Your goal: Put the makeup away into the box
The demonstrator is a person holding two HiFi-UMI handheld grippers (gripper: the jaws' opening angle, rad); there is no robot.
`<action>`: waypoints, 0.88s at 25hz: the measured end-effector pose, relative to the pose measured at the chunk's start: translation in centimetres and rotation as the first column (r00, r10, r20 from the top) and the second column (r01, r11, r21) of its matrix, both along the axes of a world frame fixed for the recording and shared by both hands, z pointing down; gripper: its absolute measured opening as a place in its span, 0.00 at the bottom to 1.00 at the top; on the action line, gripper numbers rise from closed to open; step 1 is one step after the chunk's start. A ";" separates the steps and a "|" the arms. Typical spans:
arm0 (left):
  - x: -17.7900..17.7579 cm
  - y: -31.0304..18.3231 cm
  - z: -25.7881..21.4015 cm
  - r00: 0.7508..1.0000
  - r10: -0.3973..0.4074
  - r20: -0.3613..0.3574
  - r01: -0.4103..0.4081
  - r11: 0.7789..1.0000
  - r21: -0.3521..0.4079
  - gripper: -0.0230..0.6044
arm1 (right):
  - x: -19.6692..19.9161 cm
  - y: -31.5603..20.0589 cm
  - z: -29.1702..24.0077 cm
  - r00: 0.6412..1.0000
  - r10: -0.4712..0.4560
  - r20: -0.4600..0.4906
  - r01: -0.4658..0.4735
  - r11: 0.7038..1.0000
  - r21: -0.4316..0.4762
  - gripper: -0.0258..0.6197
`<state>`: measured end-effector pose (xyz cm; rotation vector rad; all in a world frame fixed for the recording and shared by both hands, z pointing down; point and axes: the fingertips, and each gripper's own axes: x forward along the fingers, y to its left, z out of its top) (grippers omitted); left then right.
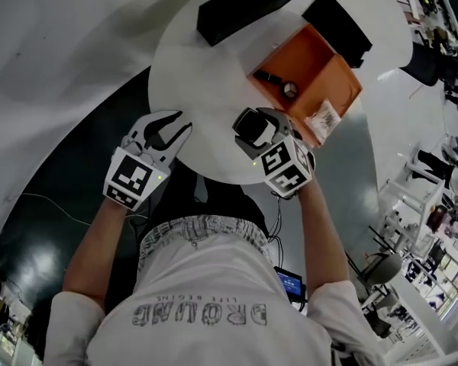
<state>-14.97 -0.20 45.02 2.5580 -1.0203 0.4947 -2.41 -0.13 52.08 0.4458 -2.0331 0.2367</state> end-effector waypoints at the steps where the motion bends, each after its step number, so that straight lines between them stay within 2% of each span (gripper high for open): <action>1: 0.1 -0.3 -0.5 1.000 0.012 -0.002 -0.012 1.000 0.012 0.23 | 0.1 -0.2 -0.6 1.000 0.012 0.004 -0.012 1.000 0.009 0.57; 11: 0.8 -2.9 -4.9 0.995 0.098 -0.006 -0.097 0.990 0.104 0.23 | 1.1 -3.2 -6.0 0.995 0.099 0.022 -0.101 0.989 0.111 0.57; 17: 1.7 -5.1 -5.3 0.994 0.110 -0.008 -0.109 0.988 0.114 0.23 | 2.5 -6.7 -7.1 0.993 0.116 0.025 -0.119 0.981 0.151 0.57; 22: 3.2 -7.1 -4.9 0.995 0.102 -0.011 -0.100 0.990 0.104 0.23 | 4.2 -9.8 -6.9 0.992 0.127 0.024 -0.129 0.980 0.151 0.57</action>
